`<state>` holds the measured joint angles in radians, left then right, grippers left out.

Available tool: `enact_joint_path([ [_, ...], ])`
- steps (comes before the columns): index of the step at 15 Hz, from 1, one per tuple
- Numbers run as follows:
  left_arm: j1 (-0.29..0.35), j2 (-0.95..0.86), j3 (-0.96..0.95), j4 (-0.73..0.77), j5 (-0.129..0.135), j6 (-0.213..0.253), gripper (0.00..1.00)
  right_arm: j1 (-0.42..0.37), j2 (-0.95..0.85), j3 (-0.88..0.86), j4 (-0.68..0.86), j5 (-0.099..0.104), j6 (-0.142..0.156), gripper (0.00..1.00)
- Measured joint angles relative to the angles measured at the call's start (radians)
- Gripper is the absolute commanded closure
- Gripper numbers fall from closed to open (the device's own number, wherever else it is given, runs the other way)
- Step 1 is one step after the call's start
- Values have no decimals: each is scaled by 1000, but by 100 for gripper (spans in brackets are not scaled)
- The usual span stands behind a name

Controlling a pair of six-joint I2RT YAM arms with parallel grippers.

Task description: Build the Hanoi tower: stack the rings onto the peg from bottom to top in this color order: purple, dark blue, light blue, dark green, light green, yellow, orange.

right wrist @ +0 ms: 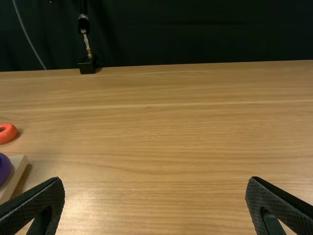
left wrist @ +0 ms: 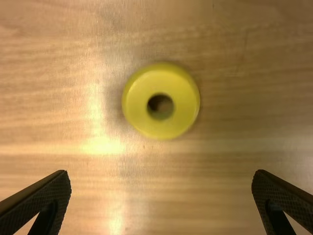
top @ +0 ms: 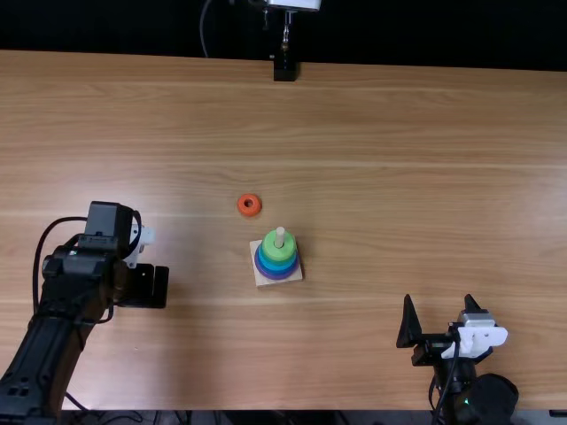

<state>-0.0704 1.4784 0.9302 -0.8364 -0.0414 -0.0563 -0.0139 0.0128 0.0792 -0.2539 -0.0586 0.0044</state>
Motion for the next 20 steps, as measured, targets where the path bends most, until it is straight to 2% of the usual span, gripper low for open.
enact_joint_path([
  [3, 0, 54, 0, 147, 0, 12, 0, 0, 0, 0, 0, 0, 0, 0],
  [7, 0, 54, 0, 150, 0, 25, 0, 0, 0, 0, 0, 0, 0, 0],
  [20, 0, 86, 0, 159, 1, 27, 0, 0, 0, 0, 0, 0, 0, 0],
])
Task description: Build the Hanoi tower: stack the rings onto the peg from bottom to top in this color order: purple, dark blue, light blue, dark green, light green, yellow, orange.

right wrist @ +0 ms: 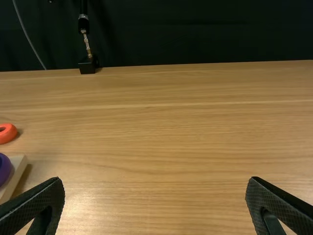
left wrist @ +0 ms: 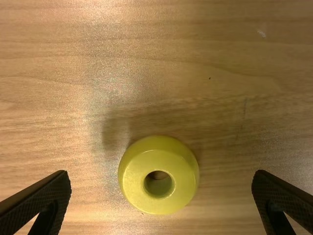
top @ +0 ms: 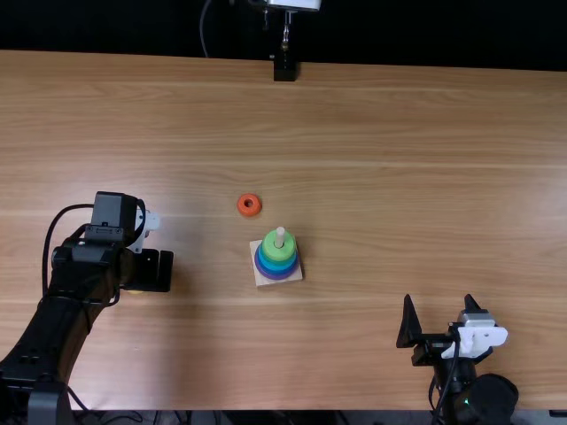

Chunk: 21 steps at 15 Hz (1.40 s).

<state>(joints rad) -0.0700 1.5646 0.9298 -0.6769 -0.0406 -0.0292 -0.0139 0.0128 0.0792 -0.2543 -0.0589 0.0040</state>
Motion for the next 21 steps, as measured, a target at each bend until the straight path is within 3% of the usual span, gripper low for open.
enact_joint_path([
  [10, 0, 59, -1, 2, 0, 3, 0, 0, 0, 0, 0, 0, 0, 0],
  [11, 0, 59, -1, 2, 6, 3, 0, 0, 0, 0, 0, 0, 0, 0],
  [14, 15, 85, 0, 2, 83, 3, 0, 0, 0, 0, 0, 0, 0, 0],
  [15, 20, 85, -1, 1, 96, 3, 0, 0, 0, 0, 0, 0, 0, 0],
  [19, 26, 86, -1, -2, 108, 4, 0, 0, 0, 0, 0, 0, 0, 0],
  [20, 26, 85, 0, -2, 109, 6, 7, 0, 0, 0, 0, 0, 0, 0],
  [21, 26, 86, -1, -2, 108, 18, 42, 0, 0, 0, 0, 0, 0, 0],
])
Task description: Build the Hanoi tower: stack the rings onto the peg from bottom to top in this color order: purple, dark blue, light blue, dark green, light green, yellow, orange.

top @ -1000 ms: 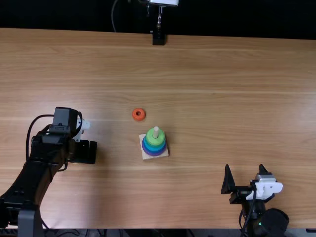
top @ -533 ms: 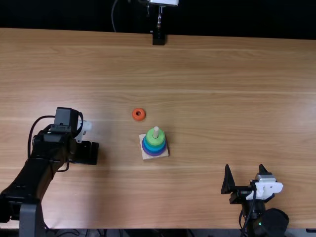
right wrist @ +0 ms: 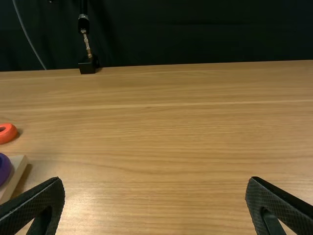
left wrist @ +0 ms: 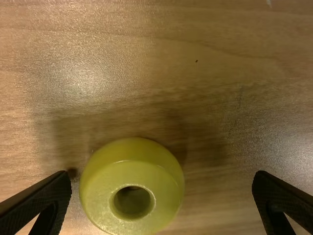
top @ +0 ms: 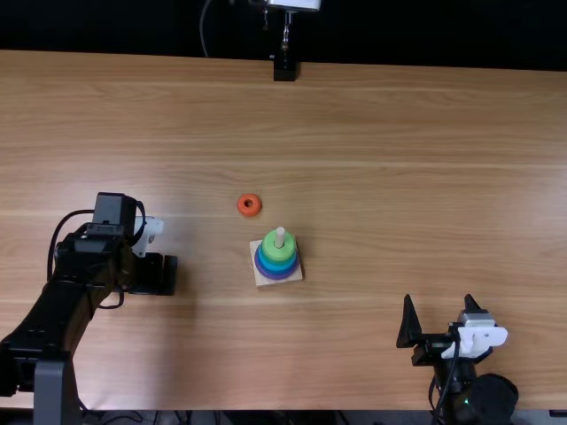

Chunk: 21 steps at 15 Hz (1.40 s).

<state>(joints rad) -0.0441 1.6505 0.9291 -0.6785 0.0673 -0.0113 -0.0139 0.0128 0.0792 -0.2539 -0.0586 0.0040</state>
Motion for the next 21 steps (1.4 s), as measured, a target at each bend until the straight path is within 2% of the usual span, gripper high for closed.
enact_joint_path([
  [1, 0, 0, 0, 1, 0, 16, 68, 0, 0, 0, 0, 0, 0, 0],
  [2, 0, 0, 0, 1, -2, 34, 85, 0, 0, 0, 0, 0, 0, 0],
  [3, 0, 0, 0, 2, -12, 41, 94, 0, 0, 0, 0, 0, 0, 0],
  [4, 0, 0, -2, 2, -33, 47, 97, 0, 0, 0, 0, 0, 0, 0],
  [7, 0, 0, -2, -3, -107, 96, 100, 0, 0, 0, 0, 0, -1, 0],
  [12, 6, -6, -2, -22, -148, 182, 100, 0, 0, 0, 0, 0, -1, 0],
  [16, 3, -92, 31, -74, -154, 190, 100, 0, 0, 0, 0, 0, -2, 0],
  [19, -40, -150, 166, -261, -156, 189, 100, 0, 0, 0, 0, 0, -2, 0],
  [20, -57, -153, 212, -346, -143, 178, 100, 0, 0, 0, 0, 0, -2, 0],
  [21, -72, -153, 249, -414, -108, 153, 100, 0, 0, 0, 0, 0, -2, 0],
])
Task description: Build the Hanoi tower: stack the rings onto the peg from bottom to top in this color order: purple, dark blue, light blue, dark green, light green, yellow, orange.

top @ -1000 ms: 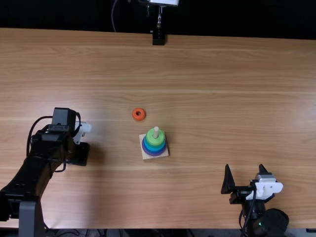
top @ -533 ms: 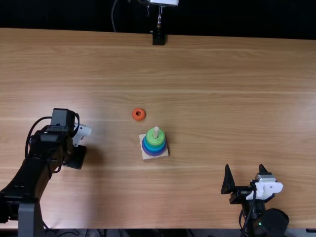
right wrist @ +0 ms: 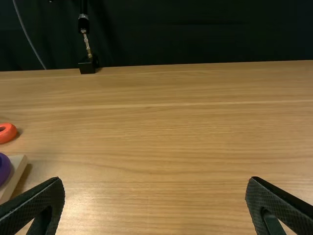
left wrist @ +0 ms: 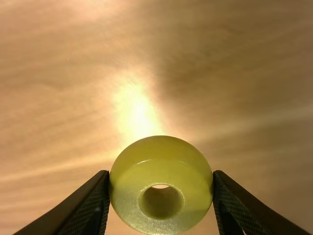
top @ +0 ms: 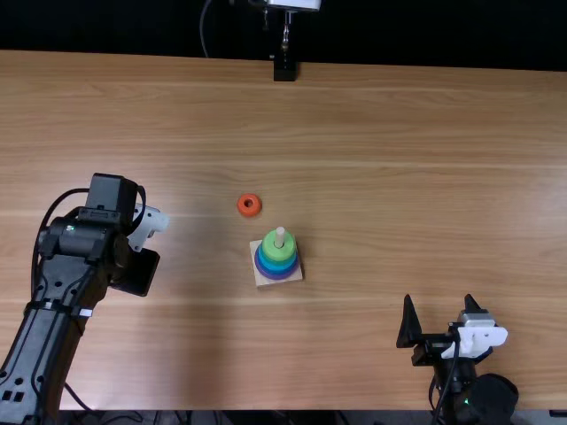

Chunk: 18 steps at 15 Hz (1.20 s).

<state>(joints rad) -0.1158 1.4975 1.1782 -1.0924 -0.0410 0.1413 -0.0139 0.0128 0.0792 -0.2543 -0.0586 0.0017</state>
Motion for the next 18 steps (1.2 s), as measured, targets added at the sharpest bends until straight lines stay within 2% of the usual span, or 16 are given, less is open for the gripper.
enact_joint_path([
  [2, -44, 0, 75, -83, 107, -50, 100, 0, 0, 0, 0, 0, 1, 0],
  [3, -71, 0, 128, -90, 142, -71, 100, 0, 0, 0, 0, 0, 0, 0],
  [5, -134, 0, 228, -87, 175, -130, 100, 0, 0, 0, 0, 0, 1, 0],
  [7, -208, 0, 303, -90, 187, -210, 100, 0, 0, 0, 0, 0, 1, 0],
  [10, -281, 32, 441, -110, 199, -273, 100, 0, 0, 0, 0, 0, 0, 0],
  [13, -322, 114, 546, -192, 202, -299, 100, 0, 0, 0, 0, 0, 0, 0],
  [18, -389, 211, 642, -195, 202, -304, 100, 0, 0, 0, 0, 0, 0, 0],
])
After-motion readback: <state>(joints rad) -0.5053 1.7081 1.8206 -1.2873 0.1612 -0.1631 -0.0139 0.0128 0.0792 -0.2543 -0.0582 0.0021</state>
